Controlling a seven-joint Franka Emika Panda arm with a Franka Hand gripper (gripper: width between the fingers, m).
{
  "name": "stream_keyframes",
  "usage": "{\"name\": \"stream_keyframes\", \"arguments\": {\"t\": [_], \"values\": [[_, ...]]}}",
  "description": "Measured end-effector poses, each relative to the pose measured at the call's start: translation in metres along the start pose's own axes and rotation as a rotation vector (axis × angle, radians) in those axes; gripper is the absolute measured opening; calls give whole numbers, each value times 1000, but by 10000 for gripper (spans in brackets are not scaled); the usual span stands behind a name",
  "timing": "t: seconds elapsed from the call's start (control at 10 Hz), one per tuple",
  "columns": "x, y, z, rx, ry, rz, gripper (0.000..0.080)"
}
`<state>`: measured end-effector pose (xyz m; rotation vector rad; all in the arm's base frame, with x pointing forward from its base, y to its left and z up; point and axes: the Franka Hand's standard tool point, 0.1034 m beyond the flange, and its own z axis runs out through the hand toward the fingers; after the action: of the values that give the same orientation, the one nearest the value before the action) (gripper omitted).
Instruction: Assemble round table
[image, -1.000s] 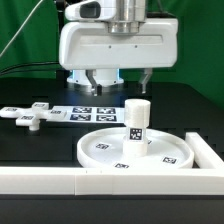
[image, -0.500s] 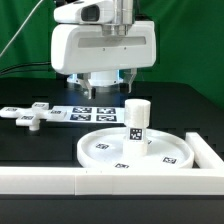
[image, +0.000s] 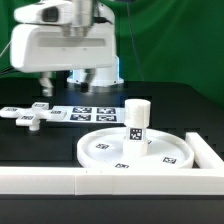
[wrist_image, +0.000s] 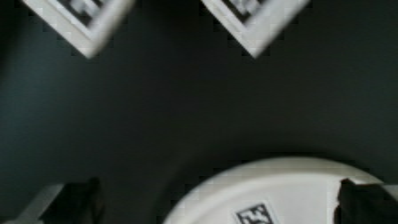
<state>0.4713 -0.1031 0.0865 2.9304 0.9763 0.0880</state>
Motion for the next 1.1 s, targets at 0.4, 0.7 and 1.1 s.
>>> {"name": "stream_keyframes", "arguments": {"t": [0.4, 0.7, 1.1], "values": [[-1, -2, 3, 7, -6, 15, 649], [-45, 1, 26, 18, -49, 47, 649], [-62, 8, 37, 27, -66, 29, 649]]}}
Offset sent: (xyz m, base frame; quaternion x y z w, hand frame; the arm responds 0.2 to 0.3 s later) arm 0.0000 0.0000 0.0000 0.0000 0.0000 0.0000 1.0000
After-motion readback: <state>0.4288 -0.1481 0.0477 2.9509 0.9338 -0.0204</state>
